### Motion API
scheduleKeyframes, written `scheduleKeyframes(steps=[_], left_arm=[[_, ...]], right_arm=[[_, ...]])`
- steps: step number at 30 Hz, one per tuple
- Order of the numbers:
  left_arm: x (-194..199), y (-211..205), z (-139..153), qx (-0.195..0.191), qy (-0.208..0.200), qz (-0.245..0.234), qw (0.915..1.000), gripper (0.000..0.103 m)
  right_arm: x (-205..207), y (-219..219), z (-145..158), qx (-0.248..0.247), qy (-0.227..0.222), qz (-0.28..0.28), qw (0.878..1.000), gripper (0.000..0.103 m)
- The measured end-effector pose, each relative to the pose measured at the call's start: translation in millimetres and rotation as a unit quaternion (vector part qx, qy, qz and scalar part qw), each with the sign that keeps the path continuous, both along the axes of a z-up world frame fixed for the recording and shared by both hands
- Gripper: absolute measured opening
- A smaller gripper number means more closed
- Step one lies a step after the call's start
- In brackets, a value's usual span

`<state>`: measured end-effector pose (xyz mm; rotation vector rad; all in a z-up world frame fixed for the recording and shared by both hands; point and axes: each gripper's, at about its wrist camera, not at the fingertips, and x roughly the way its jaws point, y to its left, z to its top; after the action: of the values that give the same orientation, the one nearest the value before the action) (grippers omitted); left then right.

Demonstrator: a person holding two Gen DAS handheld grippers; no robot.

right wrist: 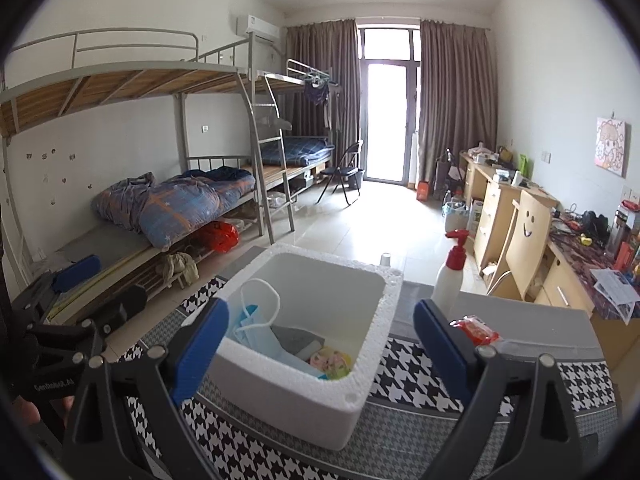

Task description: Organize soft objects

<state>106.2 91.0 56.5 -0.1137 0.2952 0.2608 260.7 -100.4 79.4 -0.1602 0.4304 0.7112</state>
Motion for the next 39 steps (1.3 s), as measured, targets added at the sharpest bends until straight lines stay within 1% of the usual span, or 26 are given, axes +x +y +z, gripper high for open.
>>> scheduleKeyframes(steps=[7,13,14,16,20,26,31,39], left_arm=[[-16.4,-17.6,3.8,0.013,-0.007,-0.009,0.9998,0.102],[-27.7,-26.8,5.5,0.016,-0.015,-0.013,0.9997,0.102],[-28.5,-28.0,5.1,0.017,-0.015,-0.013,0.9997,0.102],[-32.0,-32.4,3.3,0.020,-0.016,-0.017,0.9995,0.102],[-39.0,-40.6,0.9,0.028,-0.022,-0.020,0.9992,0.102],[-46.8,-47.8,-3.3,0.031,-0.023,-0.031,0.9988,0.102],[-54.7,-52.3,-2.7,0.035,-0.029,-0.035,0.9984,0.102],[-62.8,-57.1,-8.0,0.032,-0.036,-0.038,0.9981,0.102]], right_arm=[[-19.3,-17.7,-0.5,0.018,-0.018,-0.004,1.000,0.096],[-30.9,-34.6,-3.1,0.034,-0.031,-0.016,0.999,0.096],[-33.3,-36.8,-4.0,0.037,-0.033,-0.018,0.999,0.097],[-38.0,-40.9,-5.5,0.043,-0.036,-0.023,0.998,0.103],[-49.7,-49.8,-7.7,0.049,-0.050,-0.030,0.997,0.103],[-58.6,-57.7,-12.6,0.056,-0.052,-0.041,0.996,0.103],[-64.6,-61.7,-15.5,0.065,-0.046,-0.038,0.996,0.103],[-83.9,-74.9,-15.2,0.080,-0.069,-0.035,0.994,0.103]])
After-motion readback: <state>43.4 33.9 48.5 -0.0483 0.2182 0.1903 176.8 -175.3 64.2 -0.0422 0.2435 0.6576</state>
